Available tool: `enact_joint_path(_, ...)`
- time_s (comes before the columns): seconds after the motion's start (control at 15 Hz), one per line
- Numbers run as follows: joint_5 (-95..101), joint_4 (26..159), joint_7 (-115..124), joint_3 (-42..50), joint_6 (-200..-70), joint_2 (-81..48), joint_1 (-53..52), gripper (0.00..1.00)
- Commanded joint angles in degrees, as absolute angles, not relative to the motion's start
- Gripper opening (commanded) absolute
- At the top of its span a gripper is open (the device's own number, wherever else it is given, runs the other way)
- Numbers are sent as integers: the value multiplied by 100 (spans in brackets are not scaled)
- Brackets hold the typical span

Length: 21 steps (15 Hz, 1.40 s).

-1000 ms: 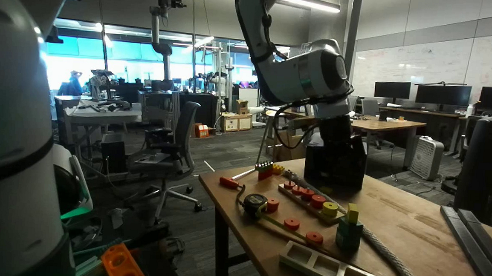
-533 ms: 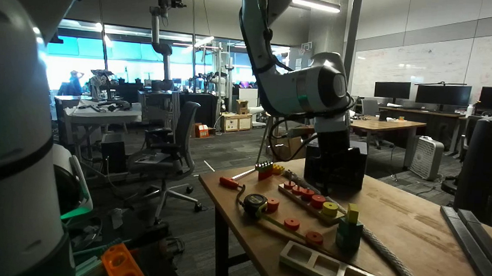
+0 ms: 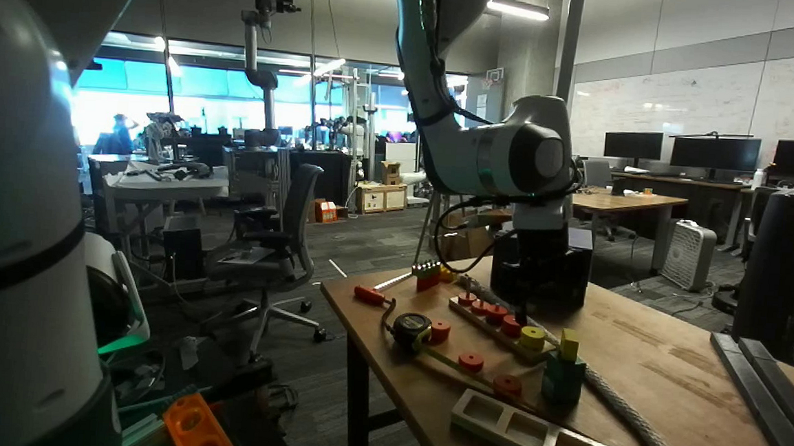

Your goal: Pick up the yellow tokens from the holder and put them on the table.

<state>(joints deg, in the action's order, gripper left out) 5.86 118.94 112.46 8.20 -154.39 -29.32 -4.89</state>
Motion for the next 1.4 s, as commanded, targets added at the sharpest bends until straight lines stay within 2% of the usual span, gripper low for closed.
enact_joint_path(0.0, 195, 11840, 10856, 740, -15421, -2934, -403, 100)
enact_joint_path(1.33, -386, 11880, 10176, 743, -15388, -3087, -295, 100)
